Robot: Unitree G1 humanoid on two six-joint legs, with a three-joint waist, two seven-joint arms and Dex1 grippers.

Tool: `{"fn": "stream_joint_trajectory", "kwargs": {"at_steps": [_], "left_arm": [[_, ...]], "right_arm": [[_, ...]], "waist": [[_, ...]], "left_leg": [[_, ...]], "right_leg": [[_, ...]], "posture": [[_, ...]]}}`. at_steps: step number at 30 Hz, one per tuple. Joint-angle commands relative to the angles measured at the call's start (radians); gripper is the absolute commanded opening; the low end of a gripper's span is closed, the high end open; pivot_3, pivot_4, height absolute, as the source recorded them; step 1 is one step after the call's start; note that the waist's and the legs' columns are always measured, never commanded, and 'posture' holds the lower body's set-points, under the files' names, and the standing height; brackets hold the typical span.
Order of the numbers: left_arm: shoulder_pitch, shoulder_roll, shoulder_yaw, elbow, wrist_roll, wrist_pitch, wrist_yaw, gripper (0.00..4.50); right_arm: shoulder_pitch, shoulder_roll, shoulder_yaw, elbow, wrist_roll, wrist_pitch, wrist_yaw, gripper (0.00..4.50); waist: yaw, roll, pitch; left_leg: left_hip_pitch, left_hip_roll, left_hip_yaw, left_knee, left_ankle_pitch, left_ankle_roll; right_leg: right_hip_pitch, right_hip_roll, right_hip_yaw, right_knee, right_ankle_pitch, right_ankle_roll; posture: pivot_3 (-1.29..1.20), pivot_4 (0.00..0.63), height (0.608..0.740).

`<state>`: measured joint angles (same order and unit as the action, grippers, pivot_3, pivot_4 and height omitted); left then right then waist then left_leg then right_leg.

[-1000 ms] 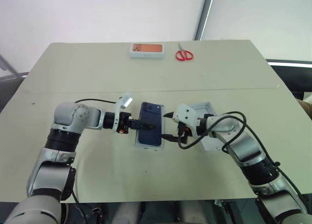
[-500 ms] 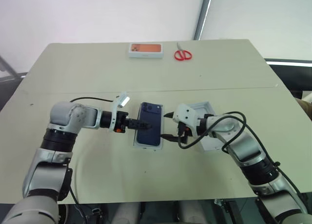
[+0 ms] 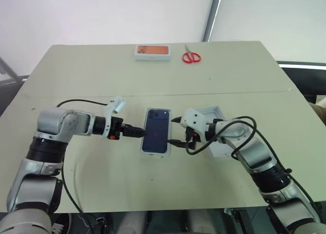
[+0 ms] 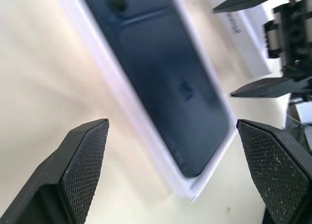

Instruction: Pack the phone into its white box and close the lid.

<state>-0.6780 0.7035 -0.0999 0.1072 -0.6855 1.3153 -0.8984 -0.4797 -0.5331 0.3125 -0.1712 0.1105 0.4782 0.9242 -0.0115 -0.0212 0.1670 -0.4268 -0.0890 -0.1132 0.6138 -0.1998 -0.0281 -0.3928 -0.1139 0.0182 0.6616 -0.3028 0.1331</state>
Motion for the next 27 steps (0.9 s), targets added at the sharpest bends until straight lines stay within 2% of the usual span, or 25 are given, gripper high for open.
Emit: {"fn": "stream_joint_trajectory", "kwargs": {"at_steps": [1, 2, 4, 5, 10, 11, 15, 20, 24, 27], "left_arm": [[0.001, 0.002, 0.061, 0.015, 0.043, -0.083, 0.042, 4.41], [0.014, 0.003, 0.071, 0.030, 0.068, -0.129, 0.059, 4.19], [0.030, 0.000, 0.087, 0.058, 0.101, -0.179, 0.091, 3.55], [0.048, 0.001, 0.087, 0.060, 0.123, -0.224, 0.096, 3.07], [0.095, -0.034, 0.100, 0.060, 0.161, -0.305, 0.129, 0.42], [0.101, -0.043, 0.100, 0.058, 0.160, -0.307, 0.127, 0.00], [0.142, -0.073, 0.052, 0.020, 0.180, -0.341, 0.110, 0.00], [0.150, -0.142, -0.016, 0.017, 0.229, -0.376, 0.118, 0.00], [0.129, -0.204, -0.067, 0.035, 0.271, -0.387, 0.123, 0.00], [0.125, -0.241, -0.131, 0.005, 0.261, -0.323, 0.087, 0.00]], "right_arm": [[-0.013, -0.008, -0.016, 0.000, -0.005, -0.025, -0.004, 4.12], [-0.012, -0.009, -0.024, 0.004, -0.003, -0.025, -0.006, 4.12], [-0.011, -0.010, -0.032, 0.010, -0.001, -0.025, -0.007, 3.56], [-0.008, -0.015, -0.037, 0.010, 0.000, -0.030, -0.005, 3.24], [-0.008, -0.034, -0.045, 0.026, -0.013, -0.041, -0.010, 0.62], [-0.009, -0.039, -0.038, 0.034, -0.022, -0.047, -0.010, 0.07], [-0.005, -0.037, -0.006, 0.057, -0.061, -0.082, -0.014, 0.02], [-0.006, -0.035, 0.085, 0.104, -0.192, -0.127, -0.056, 0.02], [-0.007, 0.000, 0.087, 0.088, -0.187, -0.116, -0.062, 0.02], [-0.012, -0.005, 0.078, 0.089, -0.199, -0.123, -0.063, 0.02]], "waist": [[-0.001, 0.000, 0.000], [-0.001, 0.000, 0.000], [-0.002, 0.000, 0.000], [-0.002, 0.000, 0.000], [-0.001, 0.000, 0.000], [0.000, 0.000, 0.000], [0.000, 0.000, 0.000], [0.001, 0.001, 0.000], [0.003, 0.001, -0.001], [0.004, 0.001, -0.001]], "left_leg": [[0.000, 0.000, 0.000, 0.000, 0.000, 0.000], [0.000, 0.000, 0.000, 0.000, 0.000, 0.000], [0.000, 0.000, 0.000, 0.000, 0.000, 0.000], [0.000, 0.000, 0.000, 0.000, 0.000, 0.000], [0.000, 0.000, 0.001, -0.001, 0.000, 0.000], [0.000, 0.000, 0.001, 0.000, 0.000, 0.000], [0.000, 0.000, 0.001, 0.000, 0.000, 0.000], [0.000, -0.001, 0.000, 0.000, 0.000, 0.000], [0.002, -0.001, 0.000, 0.001, 0.000, 0.000], [0.002, -0.001, 0.000, 0.001, 0.000, 0.000]], "right_leg": [[0.000, 0.000, 0.000, 0.000, 0.000, 0.000], [0.000, 0.000, 0.000, 0.000, 0.000, 0.000], [0.000, 0.000, 0.000, 0.000, 0.000, 0.000], [-0.001, 0.000, 0.000, 0.000, 0.000, 0.000], [-0.001, 0.000, 0.000, 0.000, 0.000, 0.000], [-0.001, 0.000, 0.000, 0.000, 0.000, 0.000], [0.000, -0.001, 0.000, 0.000, 0.000, 0.000], [0.001, -0.001, 0.000, 0.000, 0.000, 0.000], [0.003, -0.001, -0.001, 0.000, 0.000, 0.000], [0.004, -0.001, -0.001, 0.000, 0.000, 0.000]], "posture": [[0.00, 0.150, 0.740], [0.00, 0.150, 0.740], [0.00, 0.150, 0.740], [0.00, 0.150, 0.740], [0.00, 0.150, 0.740], [0.00, 0.150, 0.740], [0.00, 0.150, 0.740], [0.00, 0.150, 0.740], [0.00, 0.150, 0.740], [0.00, 0.150, 0.740]]}}
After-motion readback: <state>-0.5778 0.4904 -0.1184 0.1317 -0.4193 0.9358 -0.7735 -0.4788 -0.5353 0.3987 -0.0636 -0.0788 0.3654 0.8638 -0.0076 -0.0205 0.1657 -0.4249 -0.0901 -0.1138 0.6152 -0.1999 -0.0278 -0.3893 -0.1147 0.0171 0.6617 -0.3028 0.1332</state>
